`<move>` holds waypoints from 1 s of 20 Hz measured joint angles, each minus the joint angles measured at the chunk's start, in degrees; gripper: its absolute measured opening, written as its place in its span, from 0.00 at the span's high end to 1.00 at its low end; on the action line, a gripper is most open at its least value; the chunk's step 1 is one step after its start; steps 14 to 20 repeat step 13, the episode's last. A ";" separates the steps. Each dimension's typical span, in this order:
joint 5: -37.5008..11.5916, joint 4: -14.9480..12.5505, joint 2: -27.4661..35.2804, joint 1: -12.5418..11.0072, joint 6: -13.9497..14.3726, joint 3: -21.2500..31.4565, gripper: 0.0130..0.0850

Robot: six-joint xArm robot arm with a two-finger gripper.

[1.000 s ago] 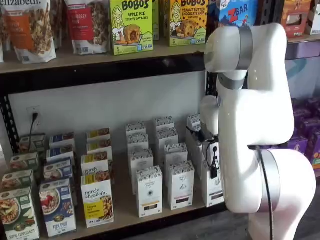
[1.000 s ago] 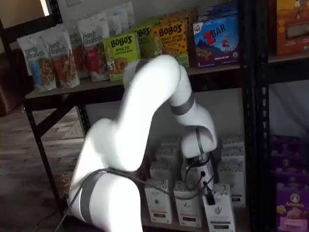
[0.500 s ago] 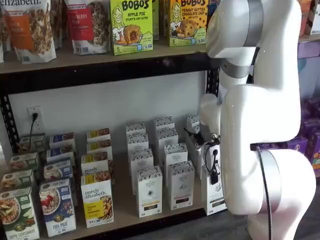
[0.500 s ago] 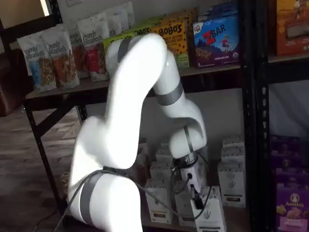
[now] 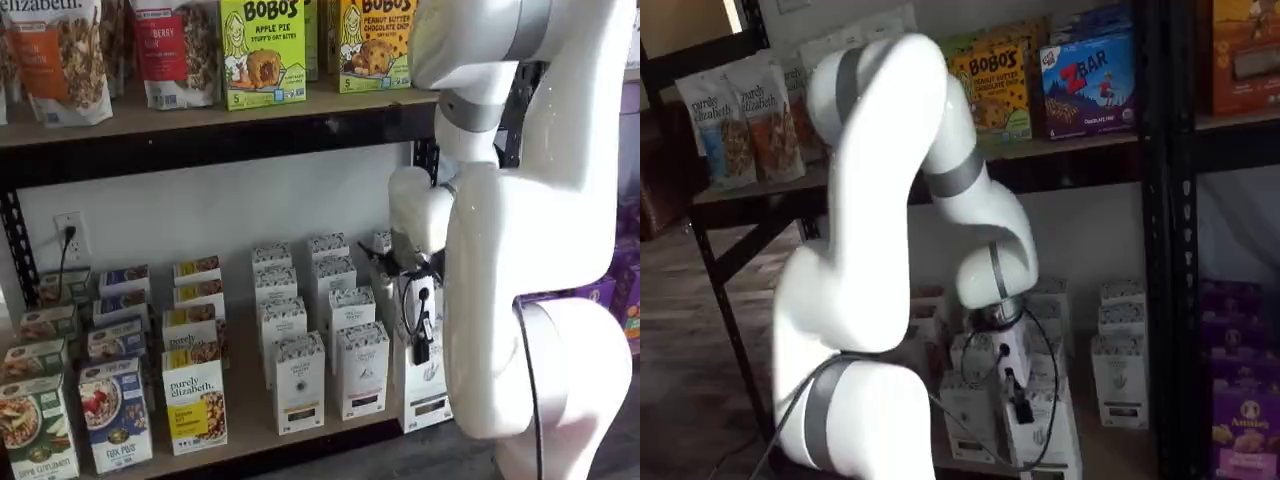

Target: Pick up the white box with a green strip in the middle, on the bottom shelf, the sixth box from the left

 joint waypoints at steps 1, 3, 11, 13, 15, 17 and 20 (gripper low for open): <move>0.39 0.82 -1.44 0.54 -0.29 0.87 0.50; 1.36 1.67 -4.17 1.62 -0.18 2.35 0.50; 7.28 8.69 -15.23 5.39 -3.51 6.35 0.50; 8.87 9.61 -17.48 5.92 -3.94 6.86 0.50; 8.87 9.61 -17.48 5.92 -3.94 6.86 0.50; 8.87 9.61 -17.48 5.92 -3.94 6.86 0.50; 8.87 9.61 -17.48 5.92 -3.94 6.86 0.50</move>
